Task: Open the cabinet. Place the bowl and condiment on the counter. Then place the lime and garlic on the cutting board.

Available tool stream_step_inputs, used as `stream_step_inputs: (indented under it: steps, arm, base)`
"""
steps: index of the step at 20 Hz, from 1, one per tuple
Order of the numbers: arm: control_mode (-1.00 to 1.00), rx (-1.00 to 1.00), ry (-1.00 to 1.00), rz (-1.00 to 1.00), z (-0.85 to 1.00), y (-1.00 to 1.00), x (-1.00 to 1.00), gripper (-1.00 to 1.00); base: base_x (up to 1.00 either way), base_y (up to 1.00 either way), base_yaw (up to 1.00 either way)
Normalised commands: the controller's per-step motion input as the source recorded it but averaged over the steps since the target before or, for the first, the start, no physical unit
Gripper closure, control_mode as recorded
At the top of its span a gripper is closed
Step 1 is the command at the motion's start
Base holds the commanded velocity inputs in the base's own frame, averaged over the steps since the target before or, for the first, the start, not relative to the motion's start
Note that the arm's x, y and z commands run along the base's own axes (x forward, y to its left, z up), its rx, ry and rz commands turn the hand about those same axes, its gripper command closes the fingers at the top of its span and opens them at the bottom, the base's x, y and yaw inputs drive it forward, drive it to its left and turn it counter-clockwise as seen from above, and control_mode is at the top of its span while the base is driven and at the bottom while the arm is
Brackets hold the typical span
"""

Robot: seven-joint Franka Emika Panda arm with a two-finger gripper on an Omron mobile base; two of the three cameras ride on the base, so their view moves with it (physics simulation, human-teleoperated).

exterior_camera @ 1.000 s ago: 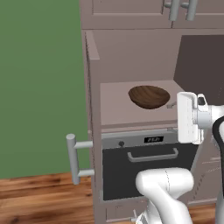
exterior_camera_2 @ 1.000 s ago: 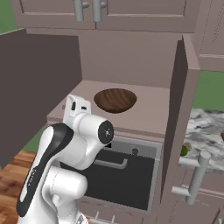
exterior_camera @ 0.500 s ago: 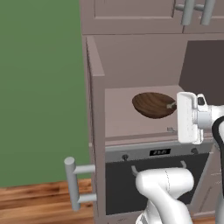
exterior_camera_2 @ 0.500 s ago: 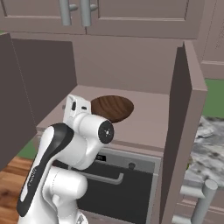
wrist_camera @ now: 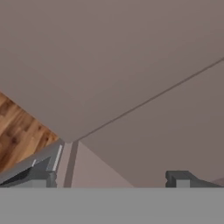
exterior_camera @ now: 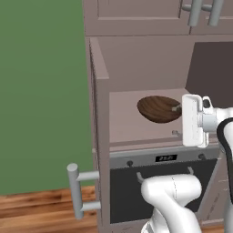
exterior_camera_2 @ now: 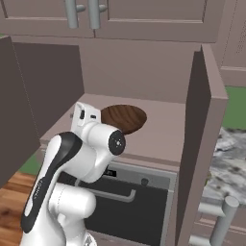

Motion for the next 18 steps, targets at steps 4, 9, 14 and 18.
stream_step_inputs:
  steps: [4,9,14,18]
  arm:
    - [-1.00,0.00,0.06,0.00,0.00,-0.08,0.22,-1.00]
    - [-1.00,-0.02,0.04,-0.02,0.00,-0.21,0.09,-1.00]
    - [-1.00,-0.01,0.01,-0.01,0.00,-0.30,0.03,-1.00]
    - [-1.00,-0.02,0.00,0.00,-0.08,-0.32,0.03,-1.00]
  base:
    - [0.00,0.00,0.00]
    - [0.00,0.00,0.00]
    - [0.00,0.00,0.00]
    - [0.00,0.00,0.00]
